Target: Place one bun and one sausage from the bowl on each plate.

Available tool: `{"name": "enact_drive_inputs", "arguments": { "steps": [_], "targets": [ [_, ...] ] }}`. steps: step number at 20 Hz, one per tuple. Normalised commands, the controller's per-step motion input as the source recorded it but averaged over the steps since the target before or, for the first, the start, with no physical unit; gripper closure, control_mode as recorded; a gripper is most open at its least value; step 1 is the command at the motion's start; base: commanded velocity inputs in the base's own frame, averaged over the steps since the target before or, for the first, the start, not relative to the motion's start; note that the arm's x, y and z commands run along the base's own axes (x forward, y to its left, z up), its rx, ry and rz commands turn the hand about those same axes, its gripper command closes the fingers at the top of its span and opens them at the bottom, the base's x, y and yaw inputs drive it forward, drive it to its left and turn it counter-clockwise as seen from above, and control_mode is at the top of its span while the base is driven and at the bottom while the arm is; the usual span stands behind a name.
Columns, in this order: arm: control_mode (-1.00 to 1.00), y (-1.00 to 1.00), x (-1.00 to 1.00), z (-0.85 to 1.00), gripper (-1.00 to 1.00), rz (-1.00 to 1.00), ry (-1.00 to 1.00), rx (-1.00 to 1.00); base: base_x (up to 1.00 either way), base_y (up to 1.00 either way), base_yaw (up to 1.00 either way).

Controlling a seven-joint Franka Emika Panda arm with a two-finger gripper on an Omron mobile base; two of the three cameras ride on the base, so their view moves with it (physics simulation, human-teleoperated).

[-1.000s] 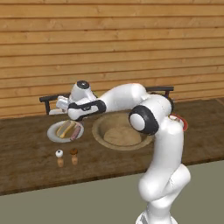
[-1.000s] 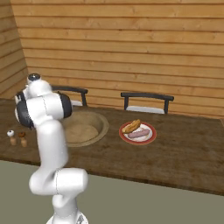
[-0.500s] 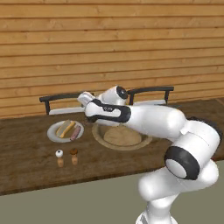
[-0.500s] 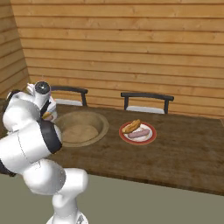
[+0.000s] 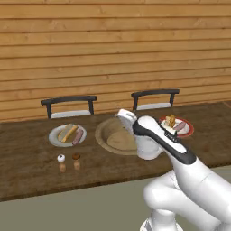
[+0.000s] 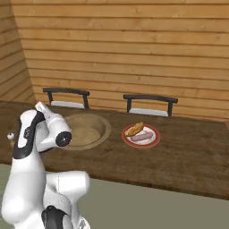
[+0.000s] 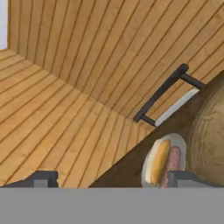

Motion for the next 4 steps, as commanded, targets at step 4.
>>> {"name": "enact_drive_inputs", "arguments": {
  "steps": [4],
  "targets": [
    [-1.00, -0.39, -0.77, 1.00, -1.00, -0.05, -0.29, 0.13, 0.00, 0.00, 0.00]
  ]
}}
